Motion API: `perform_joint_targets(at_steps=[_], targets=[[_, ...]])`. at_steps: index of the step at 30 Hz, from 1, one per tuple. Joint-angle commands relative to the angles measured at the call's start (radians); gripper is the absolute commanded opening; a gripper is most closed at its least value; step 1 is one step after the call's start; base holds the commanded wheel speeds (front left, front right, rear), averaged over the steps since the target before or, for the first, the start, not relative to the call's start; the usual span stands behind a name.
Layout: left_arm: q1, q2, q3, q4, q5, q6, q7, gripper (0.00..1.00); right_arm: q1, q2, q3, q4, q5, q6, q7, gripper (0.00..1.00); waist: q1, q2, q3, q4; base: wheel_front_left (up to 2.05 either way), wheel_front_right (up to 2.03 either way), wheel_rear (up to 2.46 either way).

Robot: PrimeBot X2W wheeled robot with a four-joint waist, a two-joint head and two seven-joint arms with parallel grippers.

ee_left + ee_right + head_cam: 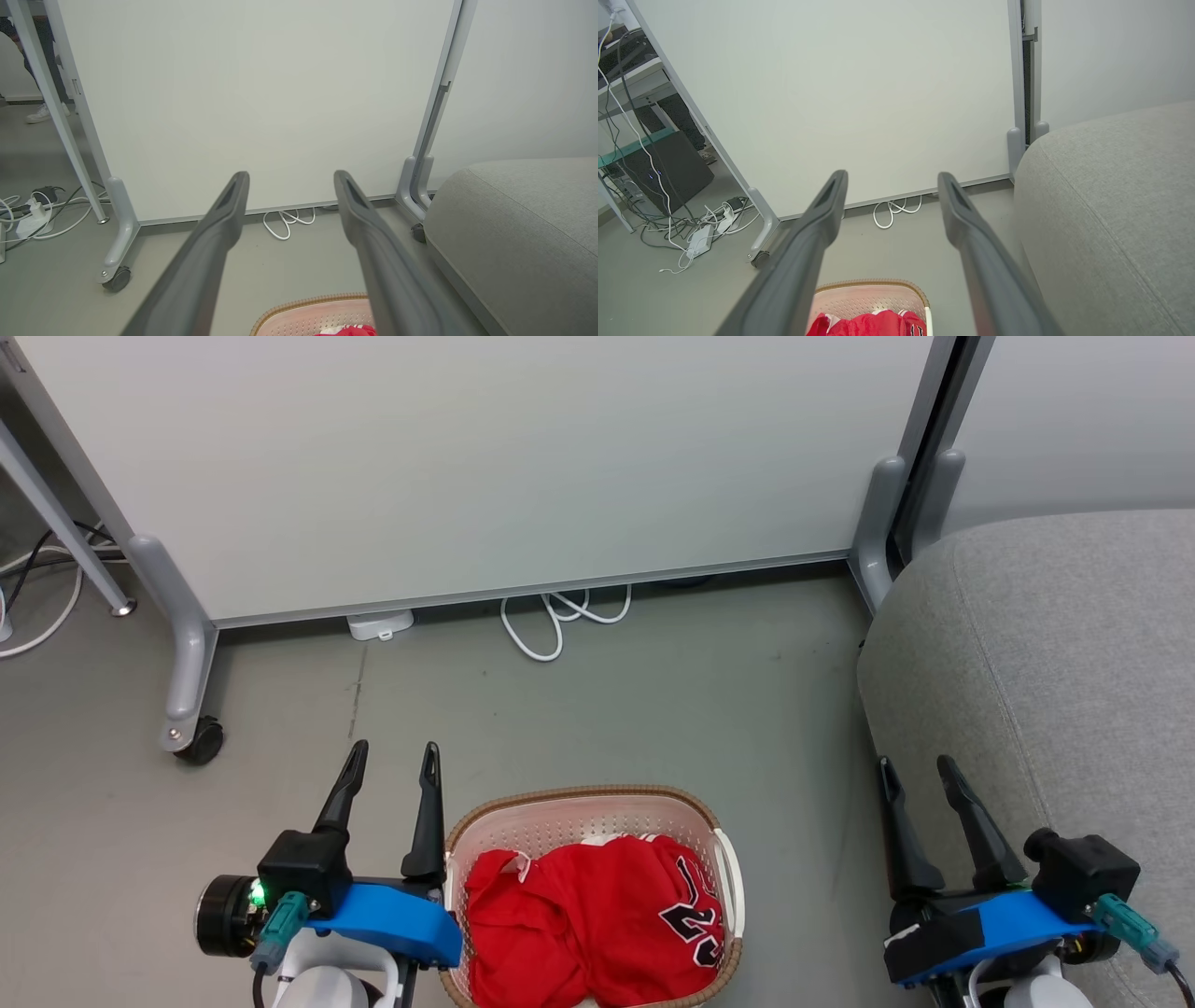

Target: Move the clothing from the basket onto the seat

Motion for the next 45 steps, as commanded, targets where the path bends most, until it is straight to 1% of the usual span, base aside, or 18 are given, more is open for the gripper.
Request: perform_joint_targets(at_steps=[1,4,19,37,42,45], targets=[[-0.014,0.003,-0.002,0.0,0.013,-0.003,-0.007,1.0,-0.012,-0.006,0.002,-0.003,-0.019,0.002,-0.005,1.0,0.0,0.0,0.001,0.0,0.0,0.0,0.0],[-0.015,0.003,-0.005,0.007,0.031,-0.011,-0.013,1.0,-0.013,-0.006,0.004,-0.002,-0.039,0.002,-0.013,1.0,0.0,0.0,0.002,0.002,0.0,0.0,0.0],[-0.024,0.002,-0.009,0.057,0.103,-0.025,-0.04,1.0,-0.016,-0.006,0.013,0.01,-0.148,0.002,-0.039,1.0,0.0,0.0,0.006,0.005,0.0,0.0,0.0],[-0.028,0.001,-0.017,0.078,0.069,-0.022,-0.04,1.0,-0.01,-0.006,0.007,0.019,-0.151,0.002,-0.038,1.0,0.0,0.0,0.009,0.005,0.0,0.0,0.0],[-0.062,0.001,-0.031,0.1,0.083,-0.036,-0.04,1.0,-0.029,-0.006,0.012,0.017,-0.15,0.002,-0.038,1.0,0.0,0.0,0.034,-0.004,0.0,0.0,0.0],[-0.104,0.005,-0.041,0.122,0.102,-0.046,-0.04,1.0,-0.045,-0.006,0.018,0.011,-0.149,0.002,-0.038,1.0,0.0,0.0,0.068,-0.015,0.0,0.0,0.0]])
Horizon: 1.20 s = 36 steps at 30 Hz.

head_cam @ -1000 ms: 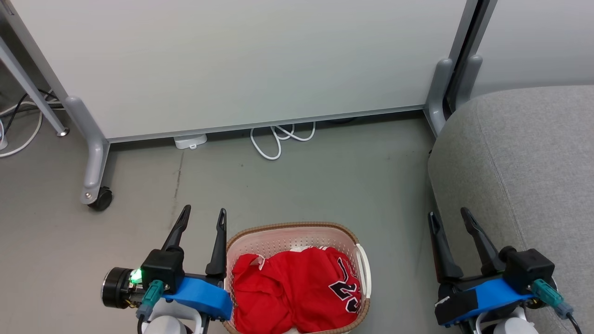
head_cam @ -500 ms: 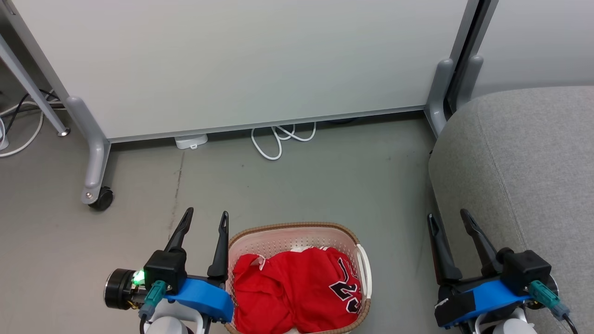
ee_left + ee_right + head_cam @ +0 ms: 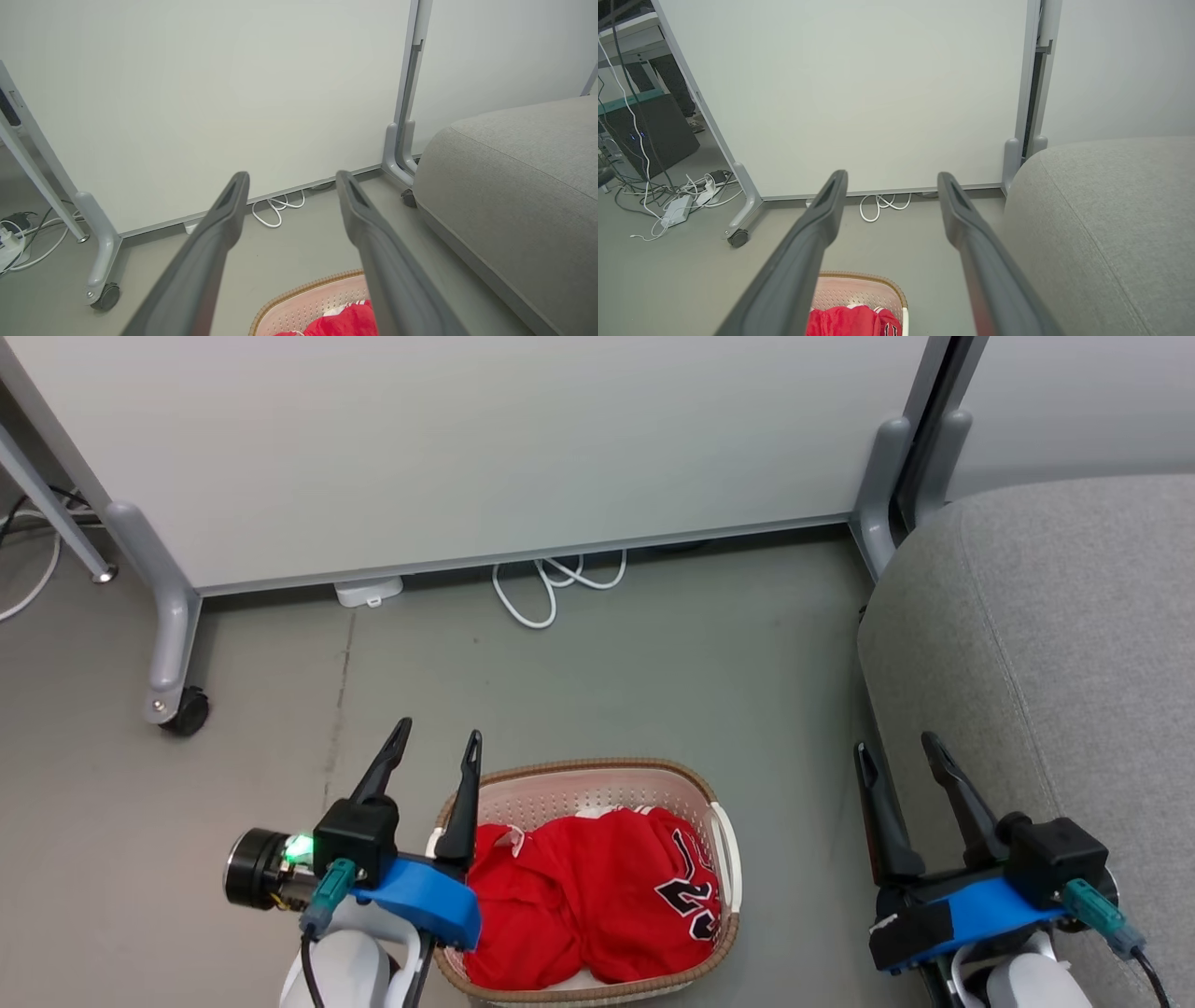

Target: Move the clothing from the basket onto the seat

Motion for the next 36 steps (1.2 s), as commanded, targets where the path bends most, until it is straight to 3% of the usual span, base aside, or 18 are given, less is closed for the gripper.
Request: perform_joint_targets(at_steps=[1,18,36], targets=[[-0.034,0.006,-0.003,0.008,0.009,-0.005,-0.005,1.0,-0.022,-0.005,0.0,-0.006,0.003,0.0,-0.003,1.0,0.0,0.0,0.028,-0.012,0.0,0.0,0.0],[-0.359,0.122,-0.169,0.251,0.079,-0.033,-0.005,1.0,-0.173,-0.004,0.027,-0.053,0.031,0.0,-0.003,1.0,0.0,0.0,0.341,-0.131,0.0,0.0,0.0],[-0.612,0.185,-0.499,0.591,0.049,-0.033,-0.005,1.0,-0.32,-0.004,0.043,-0.104,0.016,0.0,-0.003,1.0,0.0,0.0,0.609,-0.192,0.0,0.0,0.0]])
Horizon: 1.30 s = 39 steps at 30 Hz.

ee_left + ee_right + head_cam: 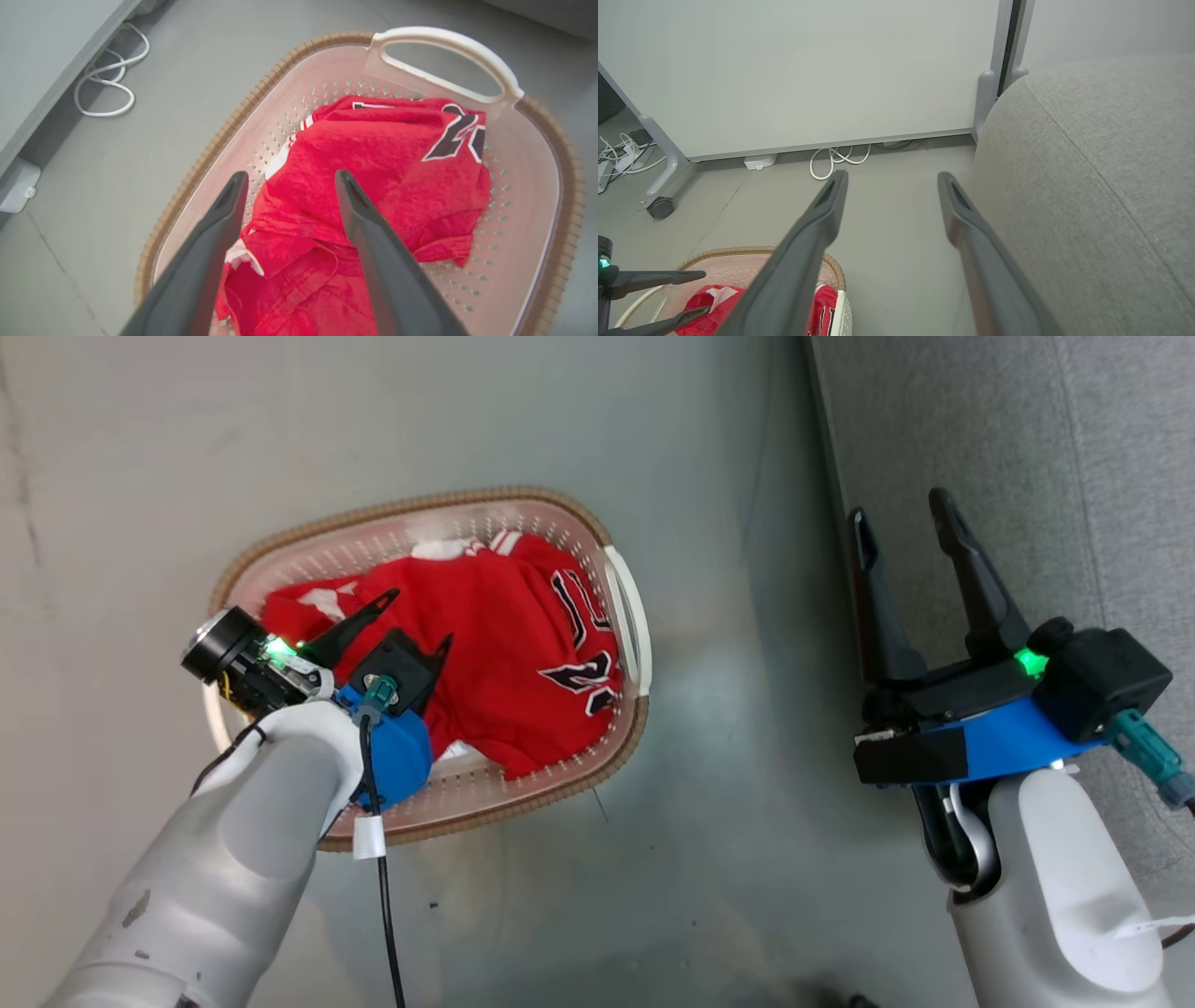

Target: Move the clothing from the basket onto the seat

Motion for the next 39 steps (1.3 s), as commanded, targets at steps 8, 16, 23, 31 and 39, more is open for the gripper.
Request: perform_joint_targets(at_steps=[8,16,23,31,39], targets=[[-0.112,-0.009,-0.146,0.157,-0.002,-0.001,0.051,1.0,-0.055,-0.003,-0.012,-0.018,-0.014,0.0,-0.003,1.0,-0.0002,0.0,0.122,-0.017,0.0,0.0,0.0],[-0.172,-0.005,-0.285,0.228,-0.016,-0.001,0.18,1.0,-0.083,-0.003,-0.018,-0.033,-0.013,0.0,-0.003,1.0,-0.0002,0.0,0.195,-0.031,0.0,0.0,0.0],[-0.223,0.025,-0.393,0.242,-0.037,-0.001,0.274,1.0,-0.097,-0.003,-0.014,-0.054,-0.002,0.0,-0.003,1.0,-0.0002,0.0,0.252,-0.054,0.0,0.0,0.0],[-0.286,0.032,-0.469,0.247,-0.07,-0.001,0.38,1.0,-0.096,-0.003,-0.021,-0.095,0.005,0.0,-0.003,1.0,-0.0002,0.0,0.312,-0.072,0.0,0.0,0.0],[-0.298,0.017,-0.489,0.249,-0.092,-0.001,0.471,0.44,-0.087,-0.003,-0.043,-0.125,-0.001,0.0,-0.003,1.0,-0.0002,0.0,0.335,-0.079,0.0,0.0,0.0]])
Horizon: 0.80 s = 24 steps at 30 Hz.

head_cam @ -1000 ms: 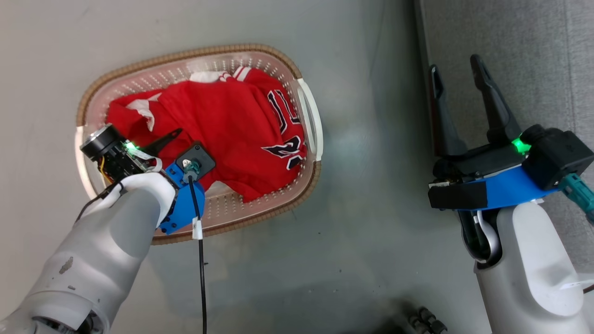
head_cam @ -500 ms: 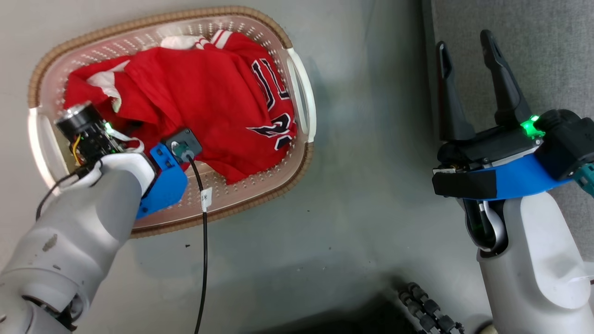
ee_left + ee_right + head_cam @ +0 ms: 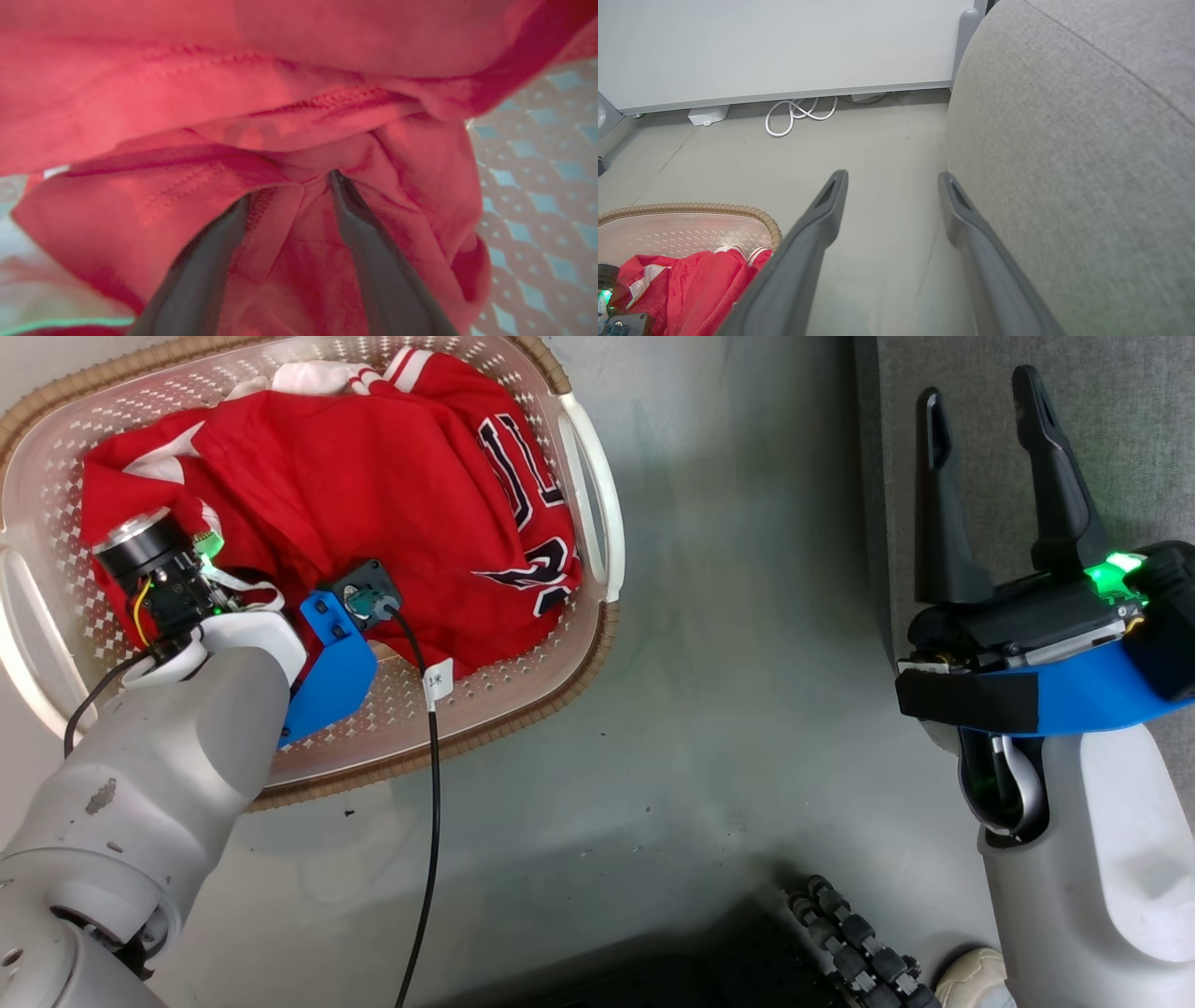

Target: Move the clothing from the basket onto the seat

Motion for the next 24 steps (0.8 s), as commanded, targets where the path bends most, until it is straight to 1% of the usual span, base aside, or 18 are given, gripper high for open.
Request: perform_joint_targets(at_steps=[1,5,12,19,24], targets=[[-0.016,-0.001,-0.003,0.002,-0.003,-0.001,0.006,0.0,-0.003,-0.002,-0.003,-0.005,0.0,0.0,-0.003,1.0,-0.0001,0.0,0.001,-0.001,0.0,0.0,0.0],[0.0,-0.007,-0.006,0.003,-0.015,-0.001,0.033,0.0,0.0,-0.002,-0.008,-0.004,-0.003,0.0,-0.003,1.0,-0.0001,0.0,-0.006,0.0,0.0,0.0,0.0],[0.007,-0.028,-0.01,0.001,-0.03,0.004,0.004,0.0,0.001,-0.002,-0.016,0.003,-0.007,0.0,-0.003,1.0,-0.0001,0.0,-0.036,0.011,0.0,0.0,0.0],[0.03,-0.07,0.004,-0.015,-0.064,0.012,-0.066,0.0,0.013,-0.002,-0.029,0.014,-0.032,0.0,-0.003,1.0,-0.0001,0.0,-0.113,0.047,0.0,0.0,0.0],[0.042,-0.101,0.02,-0.027,-0.091,0.016,-0.137,0.0,0.025,-0.003,-0.038,0.024,-0.051,0.0,-0.003,1.0,-0.0001,0.0,-0.178,0.082,0.0,0.0,0.0]])
